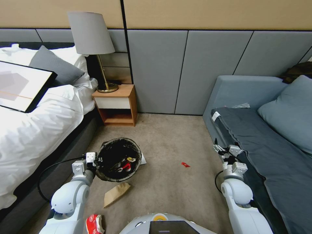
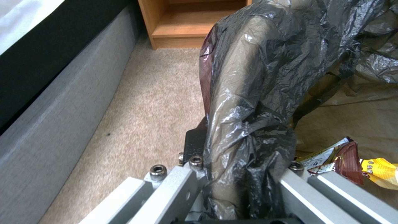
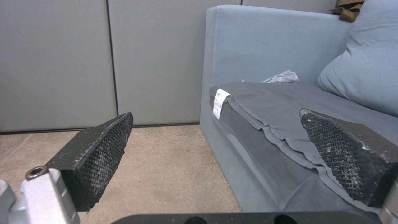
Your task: Pick up the trash bin, then pick up the garbage from the floor and place it into the trash bin.
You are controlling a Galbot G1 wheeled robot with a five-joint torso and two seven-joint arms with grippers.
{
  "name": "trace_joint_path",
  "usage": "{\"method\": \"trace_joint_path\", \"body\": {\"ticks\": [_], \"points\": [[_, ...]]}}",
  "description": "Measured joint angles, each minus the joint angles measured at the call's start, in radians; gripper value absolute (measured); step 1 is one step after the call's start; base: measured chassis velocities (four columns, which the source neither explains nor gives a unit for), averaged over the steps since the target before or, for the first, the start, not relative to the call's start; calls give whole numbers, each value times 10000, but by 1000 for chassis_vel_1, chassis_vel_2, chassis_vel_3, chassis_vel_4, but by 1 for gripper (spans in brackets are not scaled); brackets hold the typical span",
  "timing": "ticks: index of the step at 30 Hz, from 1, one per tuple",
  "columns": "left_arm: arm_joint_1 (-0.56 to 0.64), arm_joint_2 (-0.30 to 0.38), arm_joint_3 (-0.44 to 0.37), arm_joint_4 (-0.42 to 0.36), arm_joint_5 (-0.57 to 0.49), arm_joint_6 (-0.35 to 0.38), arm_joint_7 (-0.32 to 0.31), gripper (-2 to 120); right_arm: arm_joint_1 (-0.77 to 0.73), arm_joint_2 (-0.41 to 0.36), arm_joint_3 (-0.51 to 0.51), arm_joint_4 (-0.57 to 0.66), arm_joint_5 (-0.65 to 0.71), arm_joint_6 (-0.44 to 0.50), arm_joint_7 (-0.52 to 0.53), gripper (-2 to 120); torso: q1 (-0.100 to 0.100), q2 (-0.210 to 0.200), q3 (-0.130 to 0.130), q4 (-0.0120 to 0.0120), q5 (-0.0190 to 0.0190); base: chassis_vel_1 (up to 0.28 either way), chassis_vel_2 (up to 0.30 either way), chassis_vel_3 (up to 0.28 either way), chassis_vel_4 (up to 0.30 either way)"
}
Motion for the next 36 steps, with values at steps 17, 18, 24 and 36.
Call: {"method": "trace_joint_path", "body": {"ticks": [17,18,24,36], "points": [[-45,4,-8,108,5,0,0,0,35,45,-15,-106,-60,72,4,100,1,-1,0,0,-1,-20,26,22,-26],[-45,12,-17,109,6,0,0,0,2,28,-38,-94,-345,73,-3,100,0,0,1,0,1,0,0,0,0],[-50,30,-22,137,6,0,0,0,15,-449,-735,-56,-331,-512,428,100,0,0,0,-3,1,0,0,0,0],[118,46,-167,9,26,-1,-9,0,3811,-3914,-4522,-2030,4281,-4416,1795,100,0,0,1,4,-7,0,0,0,0]]}}
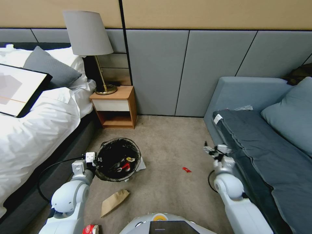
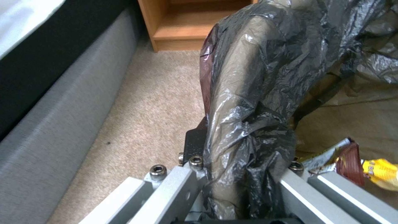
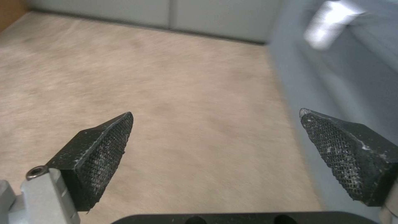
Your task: Pick up the trash bin, then pick up the garbage from the floor and place it into the trash bin.
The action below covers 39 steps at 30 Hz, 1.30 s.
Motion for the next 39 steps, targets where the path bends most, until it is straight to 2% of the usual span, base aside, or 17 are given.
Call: {"method": "trace_joint_path", "body": {"ticks": [1,3,4,5,6,7,8,10,13,14,23,39], "points": [[0,0,0,0,0,0,0,0,0,0,0,0,0,0,0,100,0,0,0,0,0,0,0,0,0],[29,-1,-30,-7,1,0,0,0,954,-148,-647,-599,1014,-659,-82,100,0,0,0,-2,12,0,0,0,0],[35,-19,-33,-9,21,0,-4,0,1564,-158,-1047,-1074,1561,-1053,-175,100,0,0,0,-3,4,0,0,0,0],[35,-19,-33,-9,21,0,-4,0,1564,-158,-1047,-1074,1561,-1053,-175,100,0,0,0,-3,4,0,0,0,0],[37,-61,-27,-9,51,0,-6,0,2331,-102,-1702,-1816,1998,-1377,-260,100,0,0,0,-7,5,0,0,0,0],[34,-90,-13,-9,86,0,-8,0,2946,-7,-2163,-2442,2085,-1489,-371,100,0,-1,0,-5,15,0,0,0,0],[34,-90,-13,-9,86,0,-8,0,2946,-7,-2163,-2442,2085,-1489,-371,100,0,-1,0,-5,15,0,0,0,0],[20,-123,5,-9,137,0,-14,0,3677,220,-2783,-3290,2110,-1644,-522,100,1,-1,0,-2,-5,0,0,0,0],[8,-147,10,2,145,0,-14,0,4018,522,-3178,-3879,2111,-1728,-591,100,1,-1,0,-3,12,0,0,0,0],[8,-160,9,38,154,0,-18,0,4146,763,-3418,-4174,2073,-1737,-612,100,1,-1,0,-5,4,0,0,0,0],[-44,-153,8,241,162,0,-13,0,3957,1515,-3928,-4688,1504,-1702,-806,100,0,-1,0,-4,6,0,0,0,0],[-138,-172,56,459,159,1,3,0,2736,1600,-4075,-4572,664,-1716,-959,100,0,0,-1,-4,6,0,0,0,0]]}}
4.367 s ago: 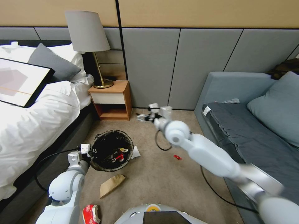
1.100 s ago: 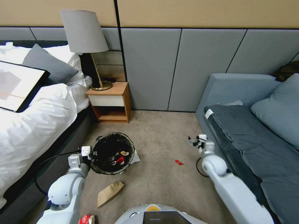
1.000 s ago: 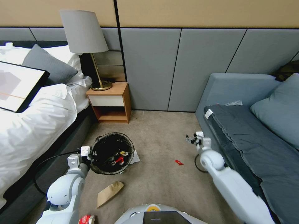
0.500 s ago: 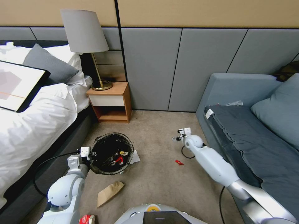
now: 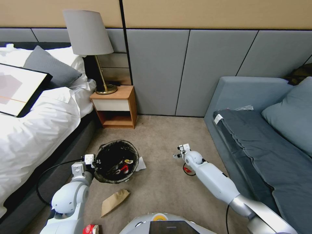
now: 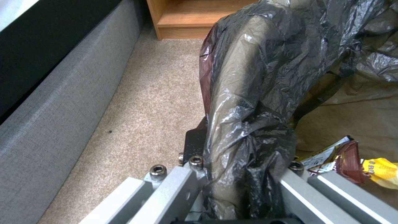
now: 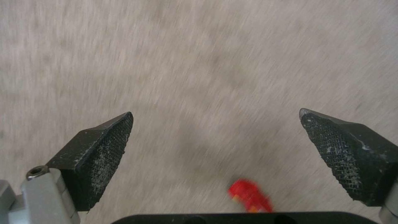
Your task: Pick up the trash bin, then pick up the garbage from the floor and place it into the trash bin.
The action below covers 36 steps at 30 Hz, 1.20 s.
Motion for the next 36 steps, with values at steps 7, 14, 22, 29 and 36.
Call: {"method": "trace_joint_path", "body": {"ticks": [7,14,22,29,36], "points": [[-2,-14,-6,41,1,0,10,0,-620,372,60,-53,-407,127,-68,100,-1,0,0,1,0,0,0,0,0],[-26,-36,20,78,19,0,11,0,-988,495,345,-161,-787,225,-181,100,-1,0,-1,0,0,0,0,0,0],[-24,-34,17,93,28,0,15,0,-1119,348,673,-524,-1109,356,-360,100,0,0,0,-1,2,0,0,0,0],[1,-84,42,122,75,0,22,0,-1132,87,899,-703,-1214,413,-386,100,-1,0,0,-1,0,0,0,0,0],[-1,-71,63,141,84,0,27,0,-1119,143,914,-925,-1283,464,-455,100,-1,0,0,0,1,0,0,0,0]]}}
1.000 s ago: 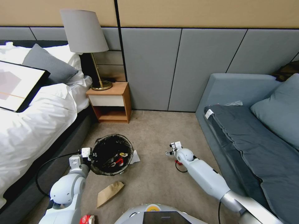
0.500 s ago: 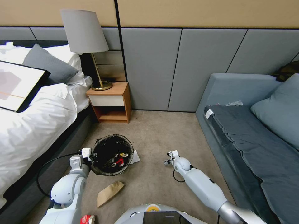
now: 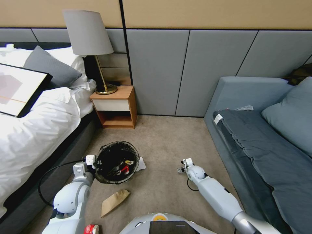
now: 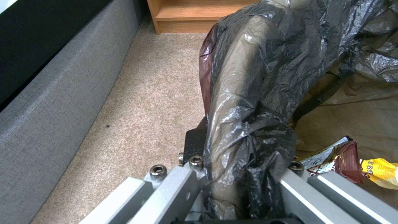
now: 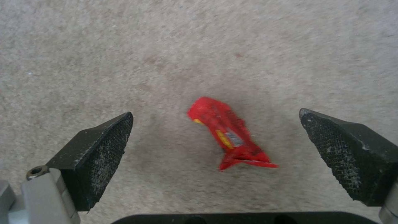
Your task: Pick up the trash bin, then pick up the garbage from the floor and place it into the trash bin.
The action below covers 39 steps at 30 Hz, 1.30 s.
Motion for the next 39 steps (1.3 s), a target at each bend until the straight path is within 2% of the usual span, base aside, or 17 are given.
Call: {"method": "trace_joint_path", "body": {"ticks": [11,15,20,39], "points": [[3,90,-37,0,-26,0,6,0,-183,402,35,-581,-350,240,-165,100,0,0,0,0,-2,0,0,0,0],[1,77,-23,0,-26,0,9,0,-250,450,99,-678,-382,292,-218,91,0,1,-1,0,-4,0,0,0,0],[19,69,-52,0,-25,0,18,0,-222,527,169,-924,-428,342,-328,87,-1,4,-4,-2,-12,0,0,0,0],[71,57,-166,60,-37,0,71,0,-124,587,296,-1259,-810,517,-608,87,-1,5,-2,2,2,0,0,0,0]]}}
